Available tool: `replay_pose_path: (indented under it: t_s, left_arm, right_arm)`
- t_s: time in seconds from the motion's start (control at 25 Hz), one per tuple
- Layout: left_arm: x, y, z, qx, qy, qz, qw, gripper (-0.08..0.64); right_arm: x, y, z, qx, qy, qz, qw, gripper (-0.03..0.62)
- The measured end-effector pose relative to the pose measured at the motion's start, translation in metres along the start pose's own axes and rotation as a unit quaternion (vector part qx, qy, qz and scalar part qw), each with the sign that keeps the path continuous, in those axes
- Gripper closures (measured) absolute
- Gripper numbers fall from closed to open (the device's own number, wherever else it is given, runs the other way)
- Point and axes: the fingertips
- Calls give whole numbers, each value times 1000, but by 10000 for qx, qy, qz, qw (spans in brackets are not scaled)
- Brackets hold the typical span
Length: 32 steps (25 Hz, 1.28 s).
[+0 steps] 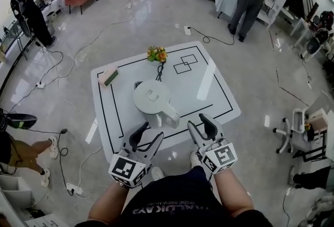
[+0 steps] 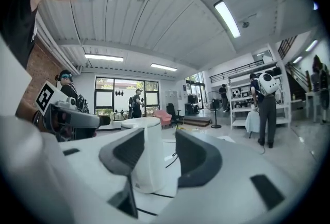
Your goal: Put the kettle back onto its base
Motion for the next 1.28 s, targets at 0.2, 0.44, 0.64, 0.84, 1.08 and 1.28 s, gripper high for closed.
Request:
replay_pose_path:
  t_s: [0.2, 0.44, 0.64, 0.84, 1.08, 1.28]
  left_arm:
    - [11, -5, 0, 97, -172, -92, 9998, 321]
    - [14, -9, 16, 287, -958, -393, 9942, 327]
    - [38, -11, 33, 339, -1740, -611, 9823, 378]
    - [75, -11, 46, 435, -2513, -937, 9624, 546]
    - [125, -3, 52, 428, -3239, -1083, 9389, 555]
    - [158, 1, 47, 504, -3457, -1190, 9294, 555]
  right_arm:
    - [22, -23, -4, 172, -23, 58, 9998, 447]
    - [51, -31, 13, 218, -631, -193, 9976, 591]
    - [67, -30, 18, 81, -1503, -456, 9876, 591]
    - [66, -24, -1, -59, -2550, -891, 9628, 591]
    - [56, -22, -42, 124, -3439, -1412, 9283, 591]
    - [53, -6, -63, -151, -3641, -1431, 9202, 591]
Point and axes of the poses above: the fingertips, and each gripper's own axes: z forward along the fingers, x to its right, y out of its underside, and after that the axes turned 10 degrees about -x, right-handed
